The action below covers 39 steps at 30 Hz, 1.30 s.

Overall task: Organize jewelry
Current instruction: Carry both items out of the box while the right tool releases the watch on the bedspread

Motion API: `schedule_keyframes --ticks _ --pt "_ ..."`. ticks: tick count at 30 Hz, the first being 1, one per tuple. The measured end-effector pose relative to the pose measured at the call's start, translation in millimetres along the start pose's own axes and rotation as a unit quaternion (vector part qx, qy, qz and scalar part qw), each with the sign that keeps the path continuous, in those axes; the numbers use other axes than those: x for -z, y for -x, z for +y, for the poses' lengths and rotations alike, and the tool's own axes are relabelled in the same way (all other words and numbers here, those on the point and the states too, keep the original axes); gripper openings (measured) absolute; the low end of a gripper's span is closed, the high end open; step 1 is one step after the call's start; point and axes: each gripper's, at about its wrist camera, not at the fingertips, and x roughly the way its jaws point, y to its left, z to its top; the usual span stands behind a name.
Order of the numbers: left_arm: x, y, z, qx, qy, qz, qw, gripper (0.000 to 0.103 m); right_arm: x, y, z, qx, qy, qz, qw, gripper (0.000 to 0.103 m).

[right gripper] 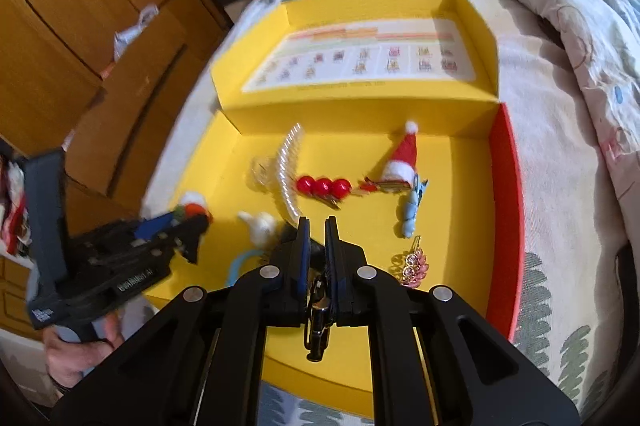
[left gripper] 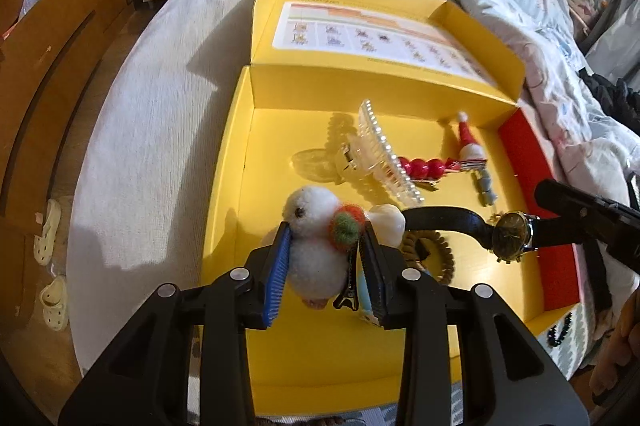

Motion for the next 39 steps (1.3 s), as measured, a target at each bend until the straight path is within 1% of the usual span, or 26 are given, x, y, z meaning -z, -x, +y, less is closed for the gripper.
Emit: schedule_keyframes --ticks 6,15,21,24,27,29,32,34,36,39 --pt "1 25 -6 0.011 0.0 -0.021 0.9997 0.035 -1 33 5 -0.011 -0.006 -0.021 1.0 0.009" --pt "5 78 -12 0.027 -0.006 -0.065 0.9975 0.035 8 112 34 -0.03 0.014 -0.081 0.996 0.009" --pt "21 113 -22 0.036 -0.023 -0.082 0.9957 0.035 29 155 45 -0.021 0.031 -0.094 0.995 0.009" --pt "37 125 -30 0.051 -0.034 -0.079 0.995 0.035 45 173 43 -0.017 0.03 -0.099 0.994 0.009" --pt "55 132 -39 0.068 -0.044 -0.069 0.9943 0.035 64 190 38 -0.024 0.026 -0.102 0.994 0.009" --pt "70 129 -44 0.081 -0.046 -0.056 0.9941 0.035 80 193 35 -0.015 0.022 -0.099 0.995 0.009" --pt "89 119 -47 0.082 -0.049 -0.038 0.9946 0.035 105 179 29 0.0 0.018 -0.072 0.997 0.009" --pt "102 111 -48 0.077 -0.05 -0.028 0.9954 0.035 122 165 28 0.012 0.019 -0.054 0.998 0.009" --pt "113 109 -51 0.078 -0.054 -0.022 0.9952 0.035 141 153 28 0.001 0.021 -0.037 0.999 0.009" --pt "130 101 -53 0.074 -0.062 -0.01 0.9952 0.036 164 129 32 0.0 0.03 -0.003 1.0 0.009"
